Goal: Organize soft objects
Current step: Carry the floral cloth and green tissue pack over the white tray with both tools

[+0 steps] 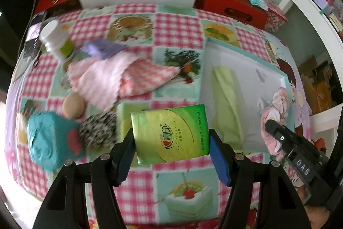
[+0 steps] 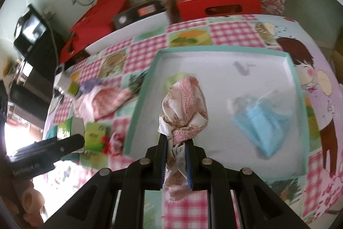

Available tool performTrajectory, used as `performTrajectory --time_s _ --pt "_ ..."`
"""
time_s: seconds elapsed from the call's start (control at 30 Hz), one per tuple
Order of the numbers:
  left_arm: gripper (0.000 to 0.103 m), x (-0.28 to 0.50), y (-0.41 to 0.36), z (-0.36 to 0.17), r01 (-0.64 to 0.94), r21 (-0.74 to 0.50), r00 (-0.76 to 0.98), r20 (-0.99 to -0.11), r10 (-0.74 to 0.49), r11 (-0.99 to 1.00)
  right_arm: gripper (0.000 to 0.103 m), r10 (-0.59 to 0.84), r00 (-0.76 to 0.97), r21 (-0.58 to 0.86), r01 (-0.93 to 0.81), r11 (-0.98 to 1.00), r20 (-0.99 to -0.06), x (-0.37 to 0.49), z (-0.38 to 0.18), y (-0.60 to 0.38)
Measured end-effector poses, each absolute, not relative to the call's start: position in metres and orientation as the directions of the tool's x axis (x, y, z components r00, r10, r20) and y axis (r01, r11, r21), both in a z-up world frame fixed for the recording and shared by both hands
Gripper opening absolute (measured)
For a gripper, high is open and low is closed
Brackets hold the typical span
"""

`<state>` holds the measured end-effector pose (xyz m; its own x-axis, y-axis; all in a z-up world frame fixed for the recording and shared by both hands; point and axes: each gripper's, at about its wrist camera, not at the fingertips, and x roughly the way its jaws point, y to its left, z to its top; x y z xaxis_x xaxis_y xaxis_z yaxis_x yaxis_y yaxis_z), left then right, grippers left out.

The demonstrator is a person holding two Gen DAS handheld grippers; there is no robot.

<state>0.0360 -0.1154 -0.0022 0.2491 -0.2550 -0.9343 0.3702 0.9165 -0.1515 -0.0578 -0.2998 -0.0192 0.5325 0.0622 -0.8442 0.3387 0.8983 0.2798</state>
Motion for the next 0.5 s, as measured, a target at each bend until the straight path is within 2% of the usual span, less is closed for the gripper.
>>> performTrajectory --time_s 0.5 --pt "0.067 0.065 -0.207 -0.02 0.507 -0.109 0.24 -0.935 -0.262 0.855 0.016 -0.076 0.531 0.22 0.472 0.854 -0.844 -0.034 -0.018 -0.394"
